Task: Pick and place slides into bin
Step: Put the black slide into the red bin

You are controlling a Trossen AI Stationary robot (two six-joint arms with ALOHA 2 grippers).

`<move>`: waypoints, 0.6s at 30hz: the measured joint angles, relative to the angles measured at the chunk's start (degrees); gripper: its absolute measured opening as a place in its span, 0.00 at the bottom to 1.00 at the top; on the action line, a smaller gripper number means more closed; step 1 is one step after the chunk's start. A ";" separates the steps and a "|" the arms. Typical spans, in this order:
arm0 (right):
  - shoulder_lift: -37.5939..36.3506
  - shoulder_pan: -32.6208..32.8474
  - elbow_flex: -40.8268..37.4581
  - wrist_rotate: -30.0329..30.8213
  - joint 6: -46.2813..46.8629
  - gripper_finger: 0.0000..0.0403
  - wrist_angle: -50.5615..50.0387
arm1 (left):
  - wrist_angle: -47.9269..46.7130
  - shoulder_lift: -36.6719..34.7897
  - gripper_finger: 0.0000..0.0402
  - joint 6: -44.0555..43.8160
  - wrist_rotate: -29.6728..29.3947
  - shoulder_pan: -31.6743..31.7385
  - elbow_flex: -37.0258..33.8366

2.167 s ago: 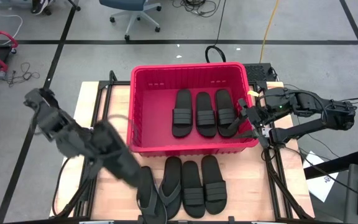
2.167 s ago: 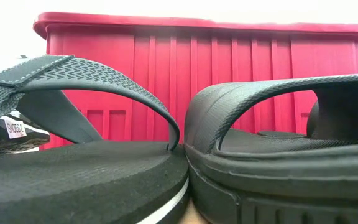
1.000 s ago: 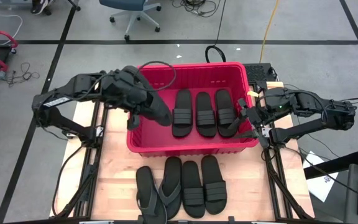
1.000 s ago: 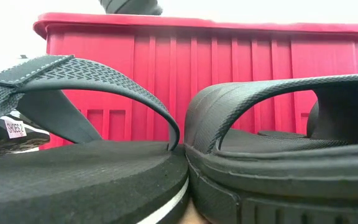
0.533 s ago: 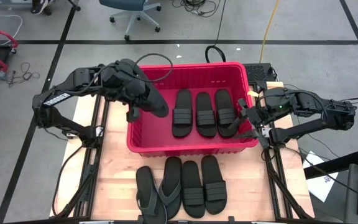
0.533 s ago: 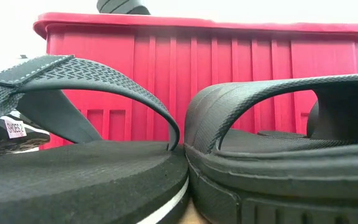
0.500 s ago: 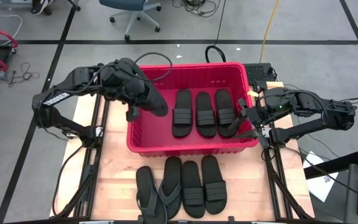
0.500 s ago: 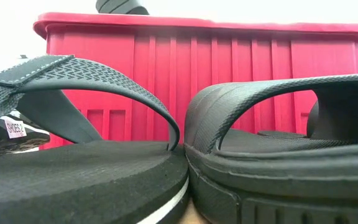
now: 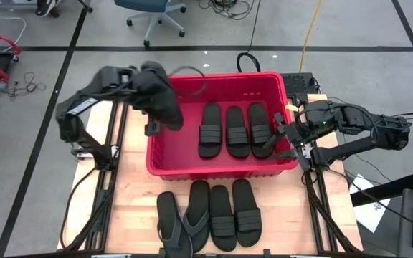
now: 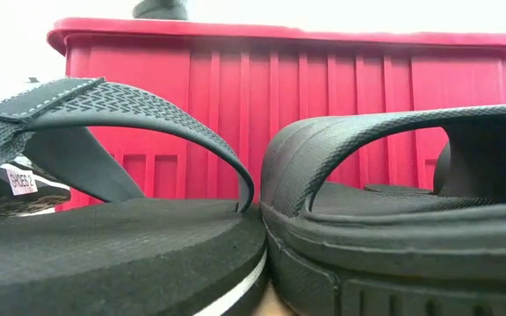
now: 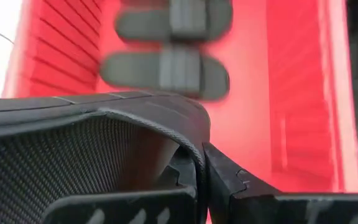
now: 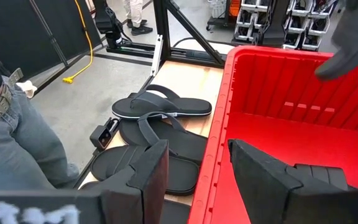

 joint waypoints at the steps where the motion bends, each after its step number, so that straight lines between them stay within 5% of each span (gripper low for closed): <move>1: 0.00 0.00 0.00 0.00 0.00 0.41 0.02 | -0.39 1.17 0.00 0.89 0.25 0.24 -0.11; 18: 0.00 0.00 0.00 0.00 0.00 0.41 -0.02 | 0.49 18.95 0.00 9.11 16.67 5.77 -0.67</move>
